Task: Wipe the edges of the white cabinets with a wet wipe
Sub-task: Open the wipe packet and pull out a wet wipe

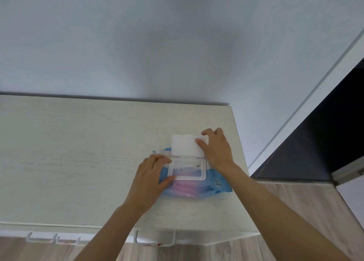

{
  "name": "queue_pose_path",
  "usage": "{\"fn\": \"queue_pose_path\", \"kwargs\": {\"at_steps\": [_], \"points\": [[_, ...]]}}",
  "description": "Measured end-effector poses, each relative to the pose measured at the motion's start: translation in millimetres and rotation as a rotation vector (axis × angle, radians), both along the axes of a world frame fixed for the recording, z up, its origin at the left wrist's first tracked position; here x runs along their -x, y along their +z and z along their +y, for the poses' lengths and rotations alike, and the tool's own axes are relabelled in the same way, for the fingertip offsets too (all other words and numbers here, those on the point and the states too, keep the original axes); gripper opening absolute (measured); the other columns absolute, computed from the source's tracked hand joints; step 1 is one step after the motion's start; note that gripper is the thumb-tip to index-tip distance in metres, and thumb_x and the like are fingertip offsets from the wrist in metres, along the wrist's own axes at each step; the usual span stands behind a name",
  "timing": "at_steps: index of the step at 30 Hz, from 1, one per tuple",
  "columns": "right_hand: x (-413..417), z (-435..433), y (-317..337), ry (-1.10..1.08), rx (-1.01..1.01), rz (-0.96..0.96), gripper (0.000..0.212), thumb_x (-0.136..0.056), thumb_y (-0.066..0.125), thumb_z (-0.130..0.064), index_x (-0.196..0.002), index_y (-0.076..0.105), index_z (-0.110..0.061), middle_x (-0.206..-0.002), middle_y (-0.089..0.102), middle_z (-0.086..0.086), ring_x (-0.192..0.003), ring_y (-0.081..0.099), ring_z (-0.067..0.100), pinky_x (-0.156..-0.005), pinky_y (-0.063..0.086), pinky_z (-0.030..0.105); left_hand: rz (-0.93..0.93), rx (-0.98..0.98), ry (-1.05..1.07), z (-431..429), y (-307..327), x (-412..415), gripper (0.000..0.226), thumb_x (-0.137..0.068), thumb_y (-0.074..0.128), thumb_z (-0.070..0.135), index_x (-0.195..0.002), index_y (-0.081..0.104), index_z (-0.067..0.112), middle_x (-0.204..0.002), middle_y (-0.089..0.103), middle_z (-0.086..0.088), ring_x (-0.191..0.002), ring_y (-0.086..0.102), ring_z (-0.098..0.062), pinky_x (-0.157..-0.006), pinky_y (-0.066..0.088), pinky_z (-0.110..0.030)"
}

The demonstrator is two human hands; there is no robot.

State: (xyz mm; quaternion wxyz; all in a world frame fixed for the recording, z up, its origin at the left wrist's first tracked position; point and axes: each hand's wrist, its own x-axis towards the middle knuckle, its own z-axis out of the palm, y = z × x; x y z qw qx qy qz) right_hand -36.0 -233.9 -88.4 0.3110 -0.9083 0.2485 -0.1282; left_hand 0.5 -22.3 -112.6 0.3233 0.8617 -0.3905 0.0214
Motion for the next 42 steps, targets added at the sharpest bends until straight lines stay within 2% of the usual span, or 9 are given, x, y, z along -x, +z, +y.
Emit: {"fn": "queue_pose_path", "kwargs": {"at_steps": [6,12,17,24,29,32,35,38,42], "points": [[5.8,3.0,-2.5,0.119,0.058,0.042,0.005,-0.09,0.055,-0.018,-0.089,0.056,-0.013,-0.082,0.054,-0.002,-0.075,0.055,0.016,-0.066,0.042,0.023,-0.15,-0.199,-0.209,-18.1,26.9,-6.1,0.016,-0.082,0.069,0.026,-0.094,0.067,0.016,-0.093,0.064,0.002,-0.085,0.058,-0.018,-0.077,0.035,-0.023],[20.5,-2.7,-6.0,0.154,0.018,-0.019,0.013,-0.091,0.053,-0.014,-0.091,0.066,-0.013,-0.09,0.064,0.0,-0.075,0.052,0.008,-0.063,0.036,0.007,-0.128,-0.393,-0.012,-51.5,20.7,9.3,0.053,-0.079,0.041,0.07,-0.093,0.051,0.02,-0.091,0.051,0.008,-0.082,0.038,-0.01,-0.087,0.032,-0.025],[26.3,-0.3,-5.2,0.144,-0.013,-0.057,0.015,-0.091,0.052,-0.012,-0.095,0.066,-0.012,-0.093,0.065,0.001,-0.078,0.054,0.009,-0.065,0.037,0.005,-0.176,-0.53,0.082,-71.8,19.2,21.7,0.074,-0.073,0.032,0.08,-0.101,0.051,0.015,-0.097,0.053,0.003,-0.084,0.039,-0.011,-0.089,0.035,-0.027],[29.9,2.6,-5.4,0.122,-0.042,-0.079,0.016,-0.093,0.051,-0.012,-0.098,0.066,-0.01,-0.098,0.065,0.003,-0.081,0.054,0.009,-0.067,0.036,0.002,-0.237,-0.561,0.092,-77.8,21.1,33.7,0.057,-0.089,0.032,0.063,-0.1,0.055,0.011,-0.101,0.058,-0.003,-0.096,0.05,-0.017,-0.089,0.038,-0.029],[30.9,1.5,-7.0,0.123,-0.062,-0.092,0.016,-0.093,0.051,-0.012,-0.099,0.065,-0.011,-0.099,0.065,0.002,-0.083,0.053,0.008,-0.069,0.036,0.002,-0.124,-0.386,0.091,-71.3,20.4,31.4,0.037,-0.093,0.041,0.048,-0.104,0.055,0.015,-0.104,0.054,0.001,-0.096,0.047,-0.013,-0.083,0.039,-0.022],[33.4,2.6,-9.0,0.143,-0.032,-0.106,0.018,-0.094,0.05,-0.013,-0.103,0.065,-0.01,-0.103,0.065,0.003,-0.086,0.054,0.009,-0.074,0.037,0.004,-0.194,-0.216,0.014,-57.9,22.9,29.3,0.019,-0.078,0.072,0.025,-0.087,0.066,0.009,-0.086,0.066,-0.003,-0.077,0.059,-0.017,-0.066,0.049,-0.023],[39.0,4.1,-13.8,0.192,0.04,-0.104,0.022,-0.094,0.05,-0.011,-0.111,0.062,-0.009,-0.111,0.063,0.005,-0.098,0.054,0.015,-0.086,0.038,0.015,-0.344,-0.132,-0.081,-42.2,10.9,24.6,0.04,-0.046,0.091,0.009,-0.082,0.073,0.005,-0.073,0.071,-0.008,-0.062,0.066,-0.022,-0.054,0.055,-0.025],[46.9,5.1,-20.3,0.244,0.124,-0.074,0.027,-0.095,0.048,-0.013,-0.119,0.059,-0.009,-0.121,0.059,0.005,-0.111,0.05,0.017,-0.094,0.036,0.022,-0.404,-0.136,-0.078,-35.1,7.9,21.8,0.054,-0.048,0.09,0.006,-0.099,0.071,0.004,-0.072,0.071,-0.006,-0.061,0.066,-0.021,-0.06,0.055,-0.03],[51.7,6.6,-21.9,0.262,0.155,-0.104,0.027,-0.094,0.051,-0.017,-0.118,0.061,-0.009,-0.124,0.059,0.003,-0.115,0.049,0.014,-0.094,0.038,0.024,-0.283,-0.007,0.014,-39.1,13.4,18.8,0.038,-0.062,0.081,-0.002,-0.096,0.067,0.005,-0.065,0.067,-0.003,-0.054,0.062,-0.021,-0.053,0.052,-0.026]]}}
